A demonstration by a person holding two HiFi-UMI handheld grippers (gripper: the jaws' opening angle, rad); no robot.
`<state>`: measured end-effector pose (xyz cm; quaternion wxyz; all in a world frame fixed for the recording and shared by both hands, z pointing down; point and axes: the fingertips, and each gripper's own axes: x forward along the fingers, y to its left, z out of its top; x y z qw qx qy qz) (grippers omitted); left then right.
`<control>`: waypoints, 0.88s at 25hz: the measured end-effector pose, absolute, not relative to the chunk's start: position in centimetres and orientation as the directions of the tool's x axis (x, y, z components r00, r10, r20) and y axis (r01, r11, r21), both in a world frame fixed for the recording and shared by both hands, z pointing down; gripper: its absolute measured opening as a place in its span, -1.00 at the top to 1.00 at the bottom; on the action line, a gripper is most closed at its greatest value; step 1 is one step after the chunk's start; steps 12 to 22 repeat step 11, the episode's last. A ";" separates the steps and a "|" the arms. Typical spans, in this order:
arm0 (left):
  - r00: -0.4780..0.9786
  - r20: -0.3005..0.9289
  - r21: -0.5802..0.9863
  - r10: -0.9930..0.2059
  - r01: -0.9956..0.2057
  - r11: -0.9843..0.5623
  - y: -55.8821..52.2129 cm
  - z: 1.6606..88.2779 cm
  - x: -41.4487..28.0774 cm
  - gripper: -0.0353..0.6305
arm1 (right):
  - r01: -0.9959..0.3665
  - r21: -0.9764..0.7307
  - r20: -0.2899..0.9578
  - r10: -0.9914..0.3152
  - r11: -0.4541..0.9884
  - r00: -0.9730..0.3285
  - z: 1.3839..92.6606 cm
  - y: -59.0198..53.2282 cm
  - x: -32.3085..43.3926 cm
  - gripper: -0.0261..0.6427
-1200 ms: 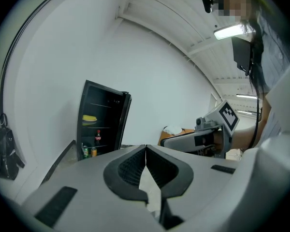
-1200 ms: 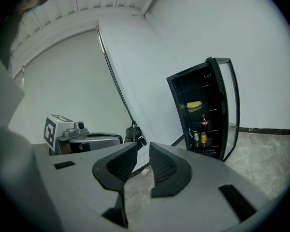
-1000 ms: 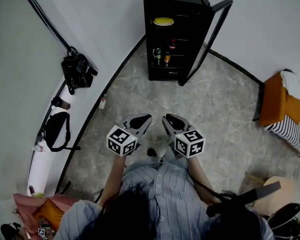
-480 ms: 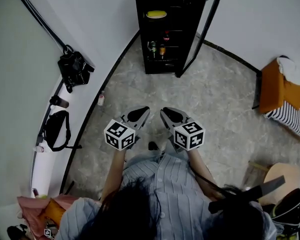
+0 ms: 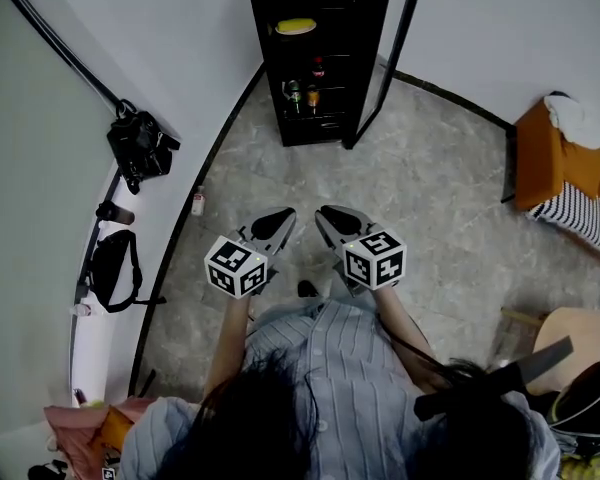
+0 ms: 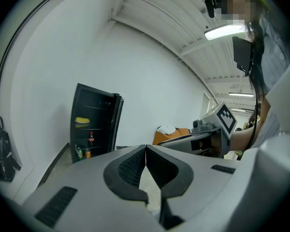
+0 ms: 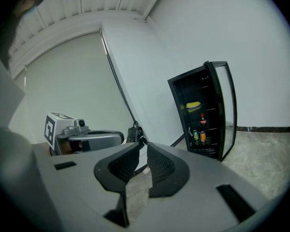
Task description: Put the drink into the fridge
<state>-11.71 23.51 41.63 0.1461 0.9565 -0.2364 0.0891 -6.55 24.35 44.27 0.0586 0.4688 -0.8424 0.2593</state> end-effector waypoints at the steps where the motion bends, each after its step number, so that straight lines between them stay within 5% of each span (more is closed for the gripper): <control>1: 0.874 0.240 0.238 -0.423 -0.475 -0.847 23.5 41.6 -11.7 0.87 | -0.820 -0.383 0.342 -0.759 0.425 -0.554 44.3 24.3 -6.5 0.75; 22: 0.875 0.160 0.255 -0.457 -0.483 -0.837 23.6 39.6 -14.1 0.87 | -0.800 -0.379 0.353 -0.726 0.466 -0.590 44.8 23.6 -8.2 0.75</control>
